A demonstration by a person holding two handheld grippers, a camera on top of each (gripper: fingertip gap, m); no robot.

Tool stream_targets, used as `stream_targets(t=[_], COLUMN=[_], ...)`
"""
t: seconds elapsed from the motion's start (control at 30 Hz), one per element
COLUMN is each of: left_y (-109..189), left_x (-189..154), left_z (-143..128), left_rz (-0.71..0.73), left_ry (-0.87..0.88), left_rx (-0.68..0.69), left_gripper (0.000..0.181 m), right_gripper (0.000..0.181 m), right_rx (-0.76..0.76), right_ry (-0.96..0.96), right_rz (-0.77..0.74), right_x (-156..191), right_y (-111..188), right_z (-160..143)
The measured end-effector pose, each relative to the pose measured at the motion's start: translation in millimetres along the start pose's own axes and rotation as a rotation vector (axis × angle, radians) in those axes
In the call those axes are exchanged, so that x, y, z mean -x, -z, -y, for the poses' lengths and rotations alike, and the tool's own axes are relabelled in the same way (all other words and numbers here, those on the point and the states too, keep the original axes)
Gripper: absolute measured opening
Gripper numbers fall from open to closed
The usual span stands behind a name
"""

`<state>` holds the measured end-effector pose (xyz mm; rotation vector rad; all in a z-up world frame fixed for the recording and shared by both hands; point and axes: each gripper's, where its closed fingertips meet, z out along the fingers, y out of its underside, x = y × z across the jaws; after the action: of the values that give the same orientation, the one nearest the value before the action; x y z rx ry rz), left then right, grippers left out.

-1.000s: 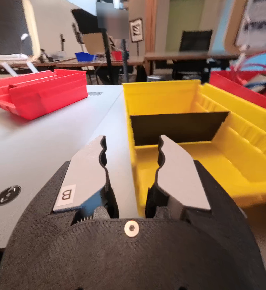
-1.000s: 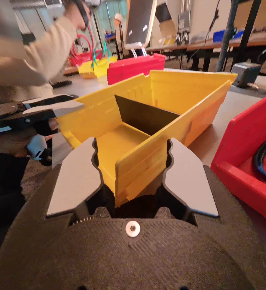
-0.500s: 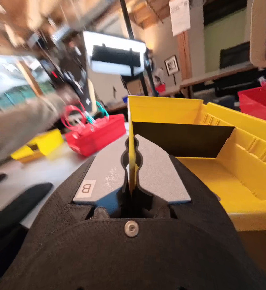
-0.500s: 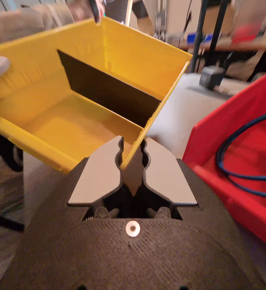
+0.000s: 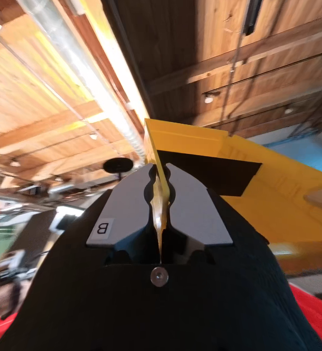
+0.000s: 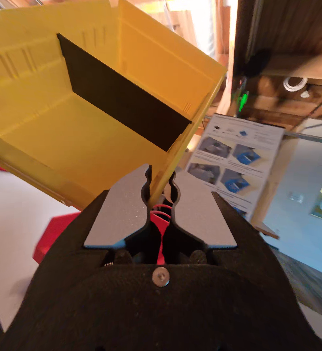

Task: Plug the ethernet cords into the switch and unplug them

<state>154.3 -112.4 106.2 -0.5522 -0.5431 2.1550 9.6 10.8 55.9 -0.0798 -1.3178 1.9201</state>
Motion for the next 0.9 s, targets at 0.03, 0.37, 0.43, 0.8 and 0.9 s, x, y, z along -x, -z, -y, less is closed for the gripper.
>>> stream_targets(t=[0.03,0.37,0.43,0.8,0.9], left_y=[-8,-41,-32,28,40], left_x=[-21,-237,-270,-335,-344], left_z=[-1,-49,-70,-143,-150], left_rz=[-0.053,-0.438,-0.474,-0.586,-0.637], left_ry=[0.039,0.254,0.287,0.419,0.478], left_rx=[0.010,0.249,0.339,0.662,0.742], left_gripper=[0.008,0.014,0.013,0.022,0.028], right_gripper=[0.016,0.017,0.017,0.016,0.015], right_rx=[0.026,0.416,0.520,0.864,0.914], right_ry=[0.012,0.028,0.012,-0.021,-0.046], right_rz=[-0.024,-0.273,-0.269,-0.212,-0.215], right_x=[-19,-173,-186,-194,-196], right_y=[10,121,142,191,198], right_z=[-4,-101,-128,-210,-219])
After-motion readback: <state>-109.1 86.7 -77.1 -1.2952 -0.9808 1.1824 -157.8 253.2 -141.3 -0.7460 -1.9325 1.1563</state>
